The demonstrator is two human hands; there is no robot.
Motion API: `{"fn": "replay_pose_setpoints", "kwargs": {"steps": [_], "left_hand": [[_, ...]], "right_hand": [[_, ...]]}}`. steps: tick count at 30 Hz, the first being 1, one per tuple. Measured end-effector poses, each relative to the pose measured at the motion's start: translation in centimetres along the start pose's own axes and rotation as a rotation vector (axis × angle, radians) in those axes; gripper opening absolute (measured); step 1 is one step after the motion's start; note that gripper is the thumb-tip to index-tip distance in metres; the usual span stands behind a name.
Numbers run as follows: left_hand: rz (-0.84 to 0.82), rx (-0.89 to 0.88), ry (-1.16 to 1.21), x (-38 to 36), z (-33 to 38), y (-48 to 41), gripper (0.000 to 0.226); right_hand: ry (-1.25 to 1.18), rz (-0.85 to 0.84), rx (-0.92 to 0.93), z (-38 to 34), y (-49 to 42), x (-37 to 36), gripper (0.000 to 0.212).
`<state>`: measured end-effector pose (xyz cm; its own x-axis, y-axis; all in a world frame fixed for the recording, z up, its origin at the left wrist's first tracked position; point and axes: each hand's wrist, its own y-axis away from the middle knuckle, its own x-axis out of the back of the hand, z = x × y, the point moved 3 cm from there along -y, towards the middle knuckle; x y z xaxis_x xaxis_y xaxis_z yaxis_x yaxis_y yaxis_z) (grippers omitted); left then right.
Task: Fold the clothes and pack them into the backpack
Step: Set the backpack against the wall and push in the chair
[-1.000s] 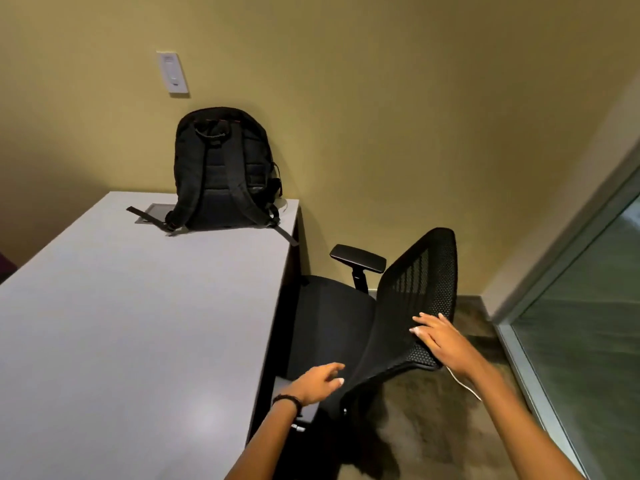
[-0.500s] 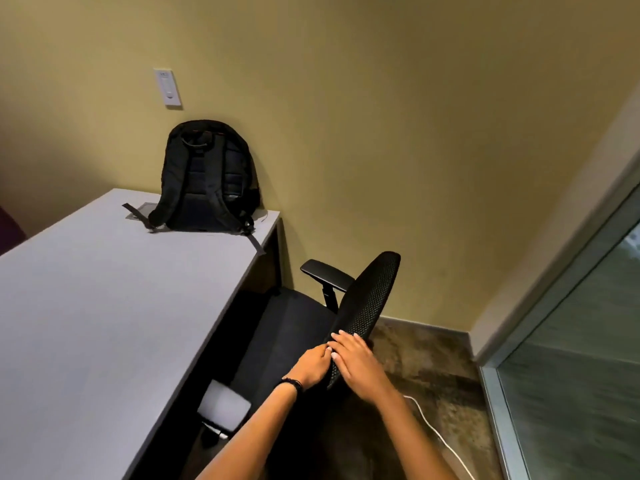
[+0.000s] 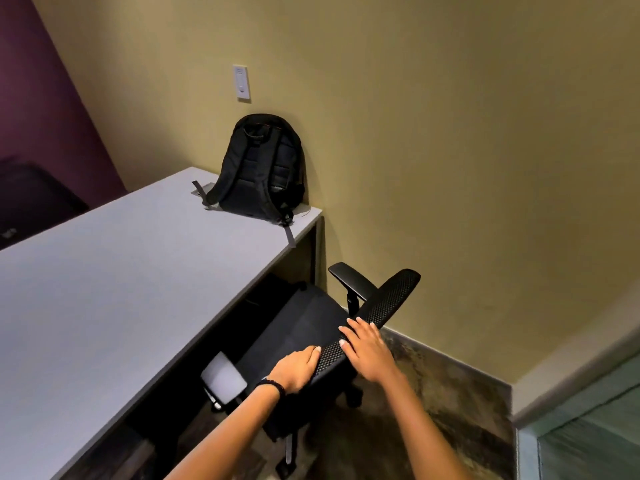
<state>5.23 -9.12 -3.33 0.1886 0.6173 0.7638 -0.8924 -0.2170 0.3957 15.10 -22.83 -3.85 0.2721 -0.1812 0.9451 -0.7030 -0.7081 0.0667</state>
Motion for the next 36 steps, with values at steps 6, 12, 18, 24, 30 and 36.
{"fn": "replay_pose_setpoints", "kwargs": {"steps": [6, 12, 18, 24, 30, 36], "left_hand": [[-0.199, 0.100, 0.206, 0.5, 2.6, -2.8, 0.056], [-0.298, 0.206, 0.331, 0.8, 5.5, -4.0, 0.056], [-0.297, 0.284, 0.374, 0.3, 5.3, -6.0, 0.067], [-0.266, 0.367, 0.381, -0.1, 5.4, -5.7, 0.072], [-0.236, 0.446, 0.254, -0.6, 4.8, -6.1, 0.079], [-0.161, 0.542, 0.240, -0.5, 5.6, -5.4, 0.073]], "right_hand": [[0.033, -0.047, 0.069, 4.3, -3.5, 2.2, 0.041], [0.021, -0.110, 0.157, 7.9, -6.3, 4.4, 0.032], [0.156, -0.115, 0.155, 9.9, -9.5, 5.1, 0.037], [0.043, -0.155, 0.194, 12.3, -12.2, 6.8, 0.030], [0.185, -0.213, 0.273, 15.1, -15.6, 7.3, 0.031], [0.161, -0.261, 0.378, 15.6, -17.1, 7.7, 0.033]]}}
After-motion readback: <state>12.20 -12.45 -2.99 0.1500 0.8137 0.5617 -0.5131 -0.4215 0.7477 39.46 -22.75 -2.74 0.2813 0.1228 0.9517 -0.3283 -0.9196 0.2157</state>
